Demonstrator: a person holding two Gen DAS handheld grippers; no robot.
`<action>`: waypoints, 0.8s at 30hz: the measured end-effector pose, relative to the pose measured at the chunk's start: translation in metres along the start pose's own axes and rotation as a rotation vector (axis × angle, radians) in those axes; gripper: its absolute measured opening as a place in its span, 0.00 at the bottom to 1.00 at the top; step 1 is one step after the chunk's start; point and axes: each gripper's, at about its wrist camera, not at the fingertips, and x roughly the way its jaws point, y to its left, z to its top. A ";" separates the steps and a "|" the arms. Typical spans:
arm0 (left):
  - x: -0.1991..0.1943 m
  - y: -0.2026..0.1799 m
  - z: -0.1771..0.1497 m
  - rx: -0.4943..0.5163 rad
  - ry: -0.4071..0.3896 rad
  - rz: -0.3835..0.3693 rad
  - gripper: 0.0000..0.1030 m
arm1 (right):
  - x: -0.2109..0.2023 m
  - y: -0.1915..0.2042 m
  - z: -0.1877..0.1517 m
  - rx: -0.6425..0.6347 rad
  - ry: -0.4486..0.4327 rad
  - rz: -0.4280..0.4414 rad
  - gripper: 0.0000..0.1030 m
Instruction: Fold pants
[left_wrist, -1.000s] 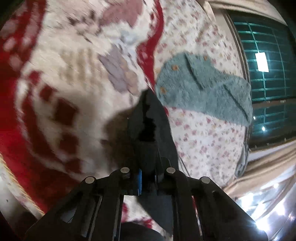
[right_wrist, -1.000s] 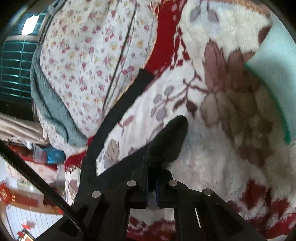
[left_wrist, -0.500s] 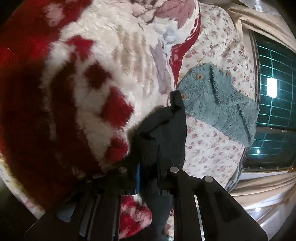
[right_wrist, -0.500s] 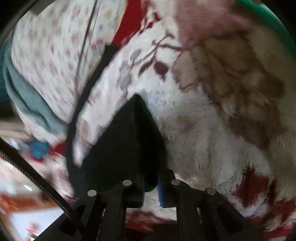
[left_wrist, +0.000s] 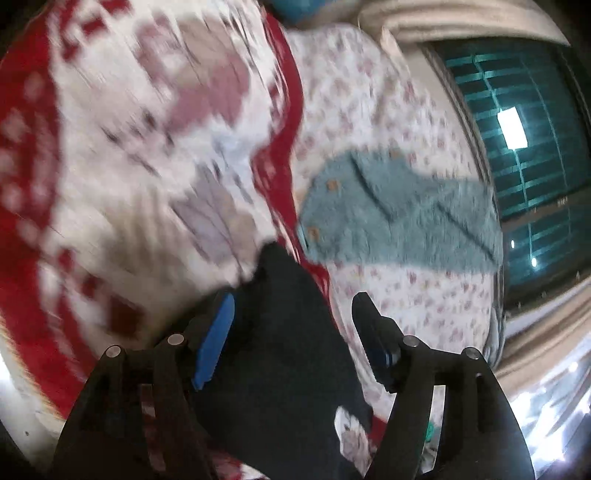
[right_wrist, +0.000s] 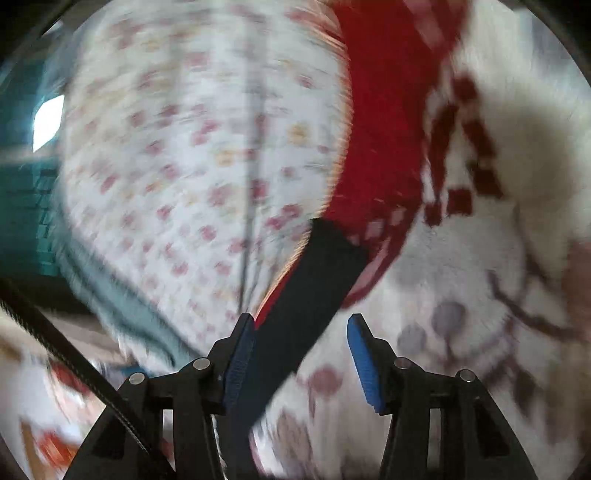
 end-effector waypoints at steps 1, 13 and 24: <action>0.010 0.000 -0.006 -0.004 0.024 0.003 0.64 | 0.014 -0.010 0.005 0.051 0.012 0.003 0.49; 0.043 0.003 -0.037 -0.051 0.135 -0.003 0.64 | 0.076 0.003 0.021 -0.110 0.013 -0.105 0.05; 0.016 0.015 -0.022 -0.131 0.139 -0.034 0.64 | -0.018 -0.001 -0.031 -0.178 -0.033 -0.226 0.04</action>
